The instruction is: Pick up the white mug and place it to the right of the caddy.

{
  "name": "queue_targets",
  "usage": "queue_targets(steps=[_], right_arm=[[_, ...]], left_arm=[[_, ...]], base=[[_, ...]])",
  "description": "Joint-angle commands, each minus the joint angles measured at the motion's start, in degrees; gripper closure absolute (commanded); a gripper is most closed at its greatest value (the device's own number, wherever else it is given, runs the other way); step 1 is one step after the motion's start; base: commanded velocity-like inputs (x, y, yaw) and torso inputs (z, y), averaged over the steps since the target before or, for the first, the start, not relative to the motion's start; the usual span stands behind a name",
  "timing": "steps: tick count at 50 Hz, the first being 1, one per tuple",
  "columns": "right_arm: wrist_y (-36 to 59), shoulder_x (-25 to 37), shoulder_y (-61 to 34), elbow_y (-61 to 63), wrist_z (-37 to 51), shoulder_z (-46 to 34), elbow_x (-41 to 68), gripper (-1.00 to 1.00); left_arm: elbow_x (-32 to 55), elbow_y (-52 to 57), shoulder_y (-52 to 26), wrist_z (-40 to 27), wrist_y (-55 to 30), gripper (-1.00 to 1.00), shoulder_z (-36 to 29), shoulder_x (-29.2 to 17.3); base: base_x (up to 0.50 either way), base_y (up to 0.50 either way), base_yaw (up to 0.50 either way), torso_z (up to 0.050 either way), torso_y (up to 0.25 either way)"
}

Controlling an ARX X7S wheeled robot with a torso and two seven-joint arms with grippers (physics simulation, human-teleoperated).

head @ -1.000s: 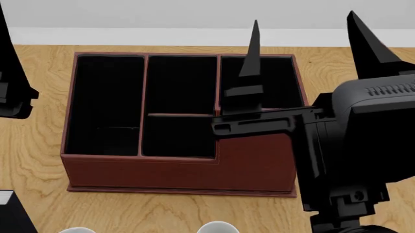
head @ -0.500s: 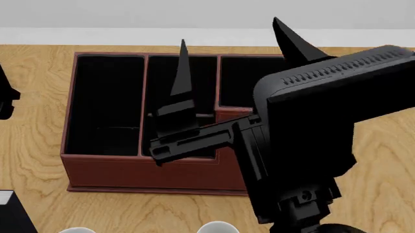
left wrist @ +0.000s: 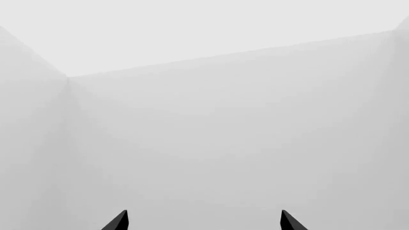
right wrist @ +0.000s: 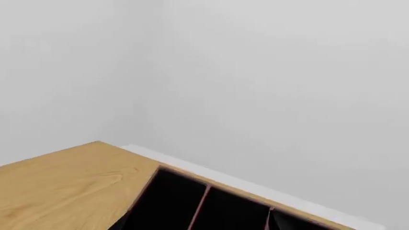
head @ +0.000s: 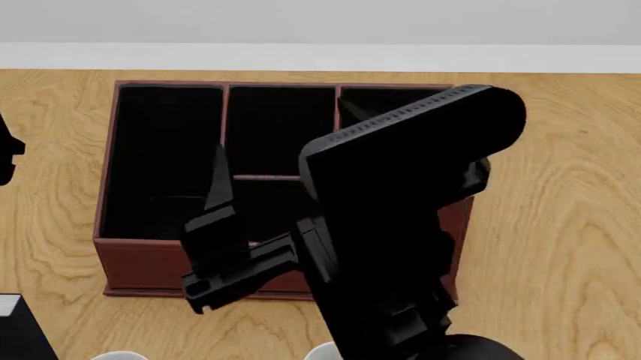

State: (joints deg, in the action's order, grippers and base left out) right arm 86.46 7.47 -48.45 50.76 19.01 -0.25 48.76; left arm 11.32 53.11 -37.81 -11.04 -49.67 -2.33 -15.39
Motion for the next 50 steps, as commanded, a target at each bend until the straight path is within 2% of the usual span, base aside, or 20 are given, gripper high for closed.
queue_targets(steps=[1,6,8,25,50], right_arm=[[3.08,1.62,-1.36,-3.22,9.59,-0.84,14.27,-1.0],[3.02,3.16,-2.47,-6.36,16.07,-3.43,23.05,-1.0],[2.03,4.36,-2.81,-5.37,15.84,-6.31,22.05,-1.0],[0.89,5.58,-3.97,-12.47,26.22,-11.1,38.87,-1.0],[-1.2,7.4,-5.0,-16.33,30.24,-19.84,46.34,-1.0]], left_arm=[[0.38,0.55,-0.1,-0.45,-0.56,-1.0,-0.11,-0.2],[0.41,0.63,0.06,-0.63,-0.61,-1.0,-0.42,-0.36],[0.6,0.87,0.27,-0.71,-0.53,-1.0,-0.07,-0.3],[0.63,-0.33,0.52,-1.14,0.6,-1.0,-0.67,-0.74],[0.73,-1.24,0.1,-1.9,0.92,-1.0,-1.93,-1.1]], base=[[0.0,0.0,0.0,0.0,0.0],[0.0,0.0,0.0,0.0,0.0],[0.0,0.0,0.0,0.0,0.0],[0.0,0.0,0.0,0.0,0.0],[0.0,0.0,0.0,0.0,0.0]])
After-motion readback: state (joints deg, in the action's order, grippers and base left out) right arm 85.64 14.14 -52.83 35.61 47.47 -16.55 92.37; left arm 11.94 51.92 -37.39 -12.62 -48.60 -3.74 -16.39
